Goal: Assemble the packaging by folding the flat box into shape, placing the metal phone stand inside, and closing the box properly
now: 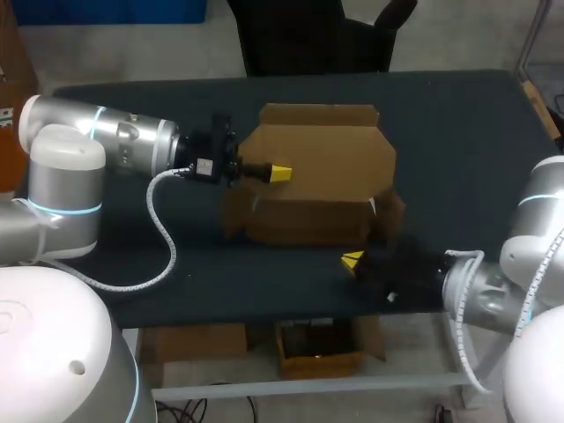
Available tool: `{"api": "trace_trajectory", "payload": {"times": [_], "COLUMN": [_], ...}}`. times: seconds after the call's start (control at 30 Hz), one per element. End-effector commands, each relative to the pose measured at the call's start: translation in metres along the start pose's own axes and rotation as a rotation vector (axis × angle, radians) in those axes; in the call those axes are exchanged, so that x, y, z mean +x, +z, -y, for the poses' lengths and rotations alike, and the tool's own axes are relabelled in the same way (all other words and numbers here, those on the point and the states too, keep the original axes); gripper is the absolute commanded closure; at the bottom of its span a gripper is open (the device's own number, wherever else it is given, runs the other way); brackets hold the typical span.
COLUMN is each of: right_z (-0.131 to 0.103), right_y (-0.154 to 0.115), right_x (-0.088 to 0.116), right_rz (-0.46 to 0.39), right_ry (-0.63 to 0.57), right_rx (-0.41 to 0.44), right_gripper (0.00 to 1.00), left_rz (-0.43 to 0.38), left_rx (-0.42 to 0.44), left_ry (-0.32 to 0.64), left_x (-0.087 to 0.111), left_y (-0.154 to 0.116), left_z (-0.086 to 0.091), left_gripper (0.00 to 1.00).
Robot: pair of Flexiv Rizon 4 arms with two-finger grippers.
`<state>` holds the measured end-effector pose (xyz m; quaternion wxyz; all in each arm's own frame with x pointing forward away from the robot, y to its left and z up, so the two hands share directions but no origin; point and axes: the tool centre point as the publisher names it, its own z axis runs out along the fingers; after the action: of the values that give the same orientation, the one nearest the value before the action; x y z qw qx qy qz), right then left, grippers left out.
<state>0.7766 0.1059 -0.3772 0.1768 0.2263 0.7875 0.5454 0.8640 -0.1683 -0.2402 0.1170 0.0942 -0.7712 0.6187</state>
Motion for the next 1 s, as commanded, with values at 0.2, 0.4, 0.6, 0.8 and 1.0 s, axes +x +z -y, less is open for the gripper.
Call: {"api": "trace_trajectory", "payload": {"times": [0.2,0.4,0.6,0.8,1.0], "right_z": [0.002,0.008,0.013,0.017,0.021], "right_y": [-0.099,-0.116,-0.126,-0.134,-0.136], "right_x": [-0.023,-0.036,-0.047,-0.057,-0.063], "right_rz": [-0.079,-0.110,-0.141,-0.152,-0.116], "right_ry": [-0.005,-0.015,-0.031,-0.051,-0.080], "right_rx": [0.002,0.017,0.030,0.048,0.075], "right_gripper": [1.00,1.00,1.00,1.00,1.00], "left_rz": [0.000,0.000,0.000,0.000,0.000], "left_rx": [-0.001,-0.001,-0.001,-0.001,-0.001], "left_ry": [0.000,0.000,0.000,0.000,0.000], "left_x": [-0.001,-0.001,-0.001,-0.001,-0.001], "left_y": [0.000,0.000,0.000,0.000,0.000], "left_z": [-0.003,-0.003,-0.003,-0.003,-0.003], "left_gripper": [1.00,1.00,1.00,1.00,1.00]}}
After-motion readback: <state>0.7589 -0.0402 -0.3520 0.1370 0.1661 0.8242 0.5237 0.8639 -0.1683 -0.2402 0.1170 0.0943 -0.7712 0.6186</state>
